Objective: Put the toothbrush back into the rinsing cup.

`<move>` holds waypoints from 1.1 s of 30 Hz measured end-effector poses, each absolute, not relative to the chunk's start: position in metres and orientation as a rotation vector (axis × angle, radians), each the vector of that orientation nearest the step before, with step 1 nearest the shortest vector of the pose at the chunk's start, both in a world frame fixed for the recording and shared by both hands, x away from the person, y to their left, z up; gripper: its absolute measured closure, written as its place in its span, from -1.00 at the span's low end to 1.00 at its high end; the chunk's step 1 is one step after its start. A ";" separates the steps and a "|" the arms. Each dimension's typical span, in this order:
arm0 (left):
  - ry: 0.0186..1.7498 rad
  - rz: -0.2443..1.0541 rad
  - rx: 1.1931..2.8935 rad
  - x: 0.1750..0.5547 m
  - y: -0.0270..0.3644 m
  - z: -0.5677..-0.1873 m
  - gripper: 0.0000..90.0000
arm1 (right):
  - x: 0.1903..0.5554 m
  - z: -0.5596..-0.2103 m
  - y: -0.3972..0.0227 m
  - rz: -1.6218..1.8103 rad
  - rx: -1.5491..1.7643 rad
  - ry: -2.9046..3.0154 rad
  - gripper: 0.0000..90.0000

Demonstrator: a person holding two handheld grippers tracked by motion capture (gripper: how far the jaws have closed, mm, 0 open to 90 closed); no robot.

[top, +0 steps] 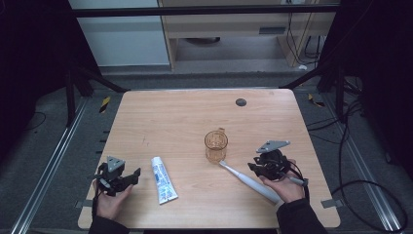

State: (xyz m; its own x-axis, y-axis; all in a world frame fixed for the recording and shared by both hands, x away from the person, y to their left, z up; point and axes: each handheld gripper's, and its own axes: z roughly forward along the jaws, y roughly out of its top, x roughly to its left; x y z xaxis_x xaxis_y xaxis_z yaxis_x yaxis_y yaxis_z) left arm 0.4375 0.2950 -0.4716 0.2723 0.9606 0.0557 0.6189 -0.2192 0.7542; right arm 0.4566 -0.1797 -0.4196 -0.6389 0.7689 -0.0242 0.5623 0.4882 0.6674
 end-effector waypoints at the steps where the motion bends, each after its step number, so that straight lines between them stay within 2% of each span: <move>1: 1.420 0.712 1.929 0.437 0.295 -0.472 -0.21 | 0.457 -0.420 -0.180 0.910 1.121 2.418 0.46; 18: 1.388 0.782 1.932 0.435 0.293 -0.469 -0.10 | 0.464 -0.435 -0.159 0.733 1.081 2.569 0.29; 33: 1.356 0.780 1.941 0.436 0.293 -0.470 -0.10 | 0.470 -0.451 -0.148 0.627 1.080 2.662 0.27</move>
State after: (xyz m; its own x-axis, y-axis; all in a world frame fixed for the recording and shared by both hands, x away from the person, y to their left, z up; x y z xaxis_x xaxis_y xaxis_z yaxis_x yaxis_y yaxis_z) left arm 0.4362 0.2927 -0.4697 0.2926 0.9500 0.1090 0.5717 -0.2652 0.7764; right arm 0.4697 -0.1481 -0.4509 -0.7126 0.7011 -0.0257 0.6158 0.6427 0.4556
